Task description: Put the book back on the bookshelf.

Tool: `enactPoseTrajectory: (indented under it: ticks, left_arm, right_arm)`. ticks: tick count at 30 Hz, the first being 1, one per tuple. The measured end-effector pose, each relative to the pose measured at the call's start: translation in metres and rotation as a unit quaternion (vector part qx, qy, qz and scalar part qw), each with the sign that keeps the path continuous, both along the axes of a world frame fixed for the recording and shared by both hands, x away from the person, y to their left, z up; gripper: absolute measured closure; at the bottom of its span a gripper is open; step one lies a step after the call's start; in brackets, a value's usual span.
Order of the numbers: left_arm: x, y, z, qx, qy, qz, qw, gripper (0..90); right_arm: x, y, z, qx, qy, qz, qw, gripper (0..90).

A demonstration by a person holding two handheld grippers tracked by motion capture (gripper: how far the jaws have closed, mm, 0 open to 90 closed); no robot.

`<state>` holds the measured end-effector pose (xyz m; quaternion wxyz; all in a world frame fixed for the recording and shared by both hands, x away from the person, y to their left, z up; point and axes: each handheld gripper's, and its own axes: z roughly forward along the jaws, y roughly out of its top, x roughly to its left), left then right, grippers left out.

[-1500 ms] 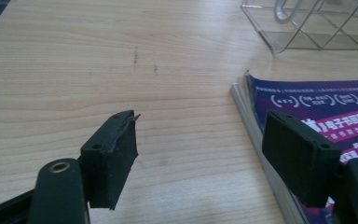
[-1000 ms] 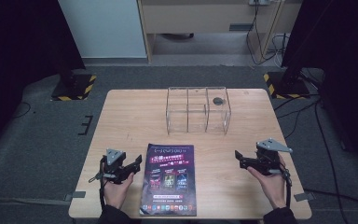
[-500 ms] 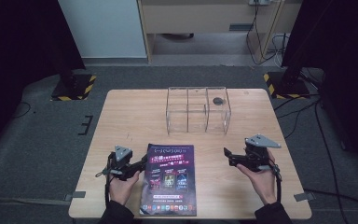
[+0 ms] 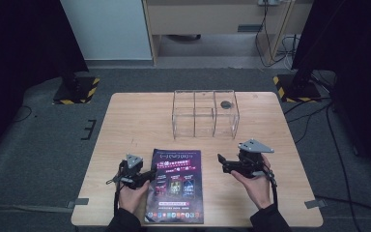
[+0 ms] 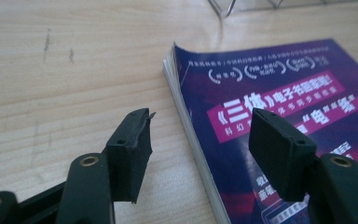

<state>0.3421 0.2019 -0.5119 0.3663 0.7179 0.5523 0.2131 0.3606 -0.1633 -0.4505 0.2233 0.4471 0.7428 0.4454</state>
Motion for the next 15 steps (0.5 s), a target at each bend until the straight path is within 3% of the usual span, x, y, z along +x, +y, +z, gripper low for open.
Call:
enactPoseTrajectory:
  ticks: [15]
  left_arm:
    - [0.006, -0.006, -0.010, -0.003, 0.022, -0.011, 0.9997, 47.3]
  right_arm:
    - [-0.008, 0.035, -0.025, -0.003, 0.031, 0.039, 0.9988, 11.1]
